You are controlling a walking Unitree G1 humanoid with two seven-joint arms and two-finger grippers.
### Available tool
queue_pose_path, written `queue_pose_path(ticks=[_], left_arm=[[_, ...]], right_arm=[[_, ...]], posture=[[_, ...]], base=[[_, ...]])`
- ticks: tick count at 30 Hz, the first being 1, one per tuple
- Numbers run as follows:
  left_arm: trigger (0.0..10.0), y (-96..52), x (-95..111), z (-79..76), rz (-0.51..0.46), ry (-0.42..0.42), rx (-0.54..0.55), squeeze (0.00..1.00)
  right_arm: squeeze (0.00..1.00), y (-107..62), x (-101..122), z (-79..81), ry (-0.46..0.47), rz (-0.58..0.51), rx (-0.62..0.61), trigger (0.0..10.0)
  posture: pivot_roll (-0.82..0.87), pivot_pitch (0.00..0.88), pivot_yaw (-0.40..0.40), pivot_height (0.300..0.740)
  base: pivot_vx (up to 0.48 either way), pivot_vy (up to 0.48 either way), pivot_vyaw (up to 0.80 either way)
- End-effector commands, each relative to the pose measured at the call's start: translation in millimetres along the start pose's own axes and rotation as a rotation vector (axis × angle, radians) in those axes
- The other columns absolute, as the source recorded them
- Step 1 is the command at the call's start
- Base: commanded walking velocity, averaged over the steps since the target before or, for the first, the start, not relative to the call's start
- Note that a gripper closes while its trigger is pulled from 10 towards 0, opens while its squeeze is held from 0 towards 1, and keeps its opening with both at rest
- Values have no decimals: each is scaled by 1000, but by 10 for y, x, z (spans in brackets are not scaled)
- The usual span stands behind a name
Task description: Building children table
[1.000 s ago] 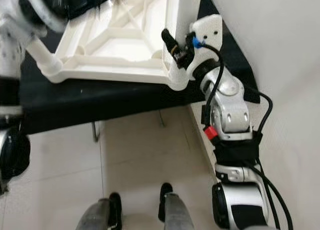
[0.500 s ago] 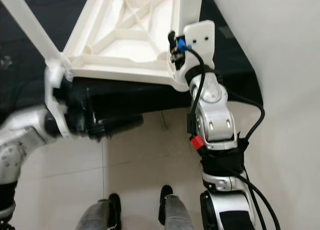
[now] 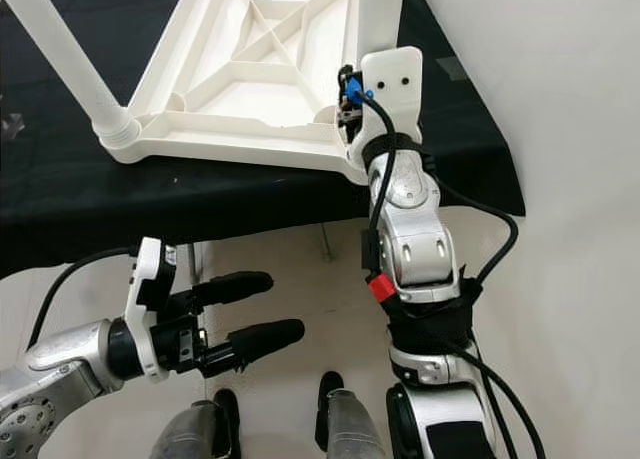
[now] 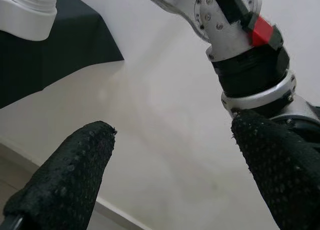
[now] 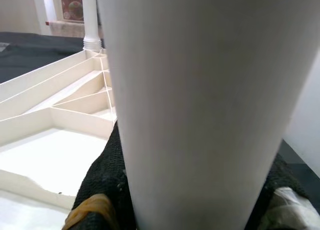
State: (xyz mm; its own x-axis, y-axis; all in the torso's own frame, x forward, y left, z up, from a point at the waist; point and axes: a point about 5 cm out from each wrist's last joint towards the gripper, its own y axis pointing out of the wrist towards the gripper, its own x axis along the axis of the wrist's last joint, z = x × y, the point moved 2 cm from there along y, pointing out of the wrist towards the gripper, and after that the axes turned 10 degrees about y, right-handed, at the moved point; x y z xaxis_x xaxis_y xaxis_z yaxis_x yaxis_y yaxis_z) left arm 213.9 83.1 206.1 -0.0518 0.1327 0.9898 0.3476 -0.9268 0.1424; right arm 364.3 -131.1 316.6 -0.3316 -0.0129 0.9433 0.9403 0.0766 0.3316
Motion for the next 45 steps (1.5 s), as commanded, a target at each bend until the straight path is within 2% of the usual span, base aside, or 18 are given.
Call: queue_pose_path(ticks=[1, 3, 12, 20, 26, 29, 37, 45], left_arm=[[10000, 1, -9, -45, 3, 3, -4, 1000], [10000, 13, -14, -67, 14, 18, -1, 1000], [10000, 55, -2, -79, -1, 32, 11, 1000], [10000, 71, 40, -59, -7, 53, 13, 1000], [10000, 90, 56, -57, -7, 64, 0, 976], [10000, 101, 60, -63, -8, 68, -7, 973], [10000, 122, 63, -68, -10, 68, -11, 969], [10000, 137, 63, -73, -12, 68, -16, 965]], right_arm=[[0, -11, -276, -68, 5, 122, -15, 0], [0, 60, -186, -76, 12, 86, 7, 0], [0, 280, -32, -124, 32, 113, 94, 0], [0, 280, -145, -120, 82, 170, 125, 0], [0, 302, -180, -53, 137, 224, 211, 0], [0, 325, -142, -38, 155, 227, 247, 0], [0, 405, 168, -68, 174, 157, 278, 0], [0, 393, 203, -20, 173, 155, 307, 0]], posture=[[-13, 334, 1, 740], [-13, 334, 1, 740], [-26, 323, -4, 740], [-22, 323, 0, 740], [-23, 322, 1, 740], [-23, 322, 1, 740], [-26, 328, -3, 740], [-27, 327, -3, 740]], base=[[0, 0, 0], [0, 0, 0], [0, 0, 0], [0, 0, 0], [0, 0, 0], [0, 0, 0], [0, 0, 0], [0, 0, 0]])
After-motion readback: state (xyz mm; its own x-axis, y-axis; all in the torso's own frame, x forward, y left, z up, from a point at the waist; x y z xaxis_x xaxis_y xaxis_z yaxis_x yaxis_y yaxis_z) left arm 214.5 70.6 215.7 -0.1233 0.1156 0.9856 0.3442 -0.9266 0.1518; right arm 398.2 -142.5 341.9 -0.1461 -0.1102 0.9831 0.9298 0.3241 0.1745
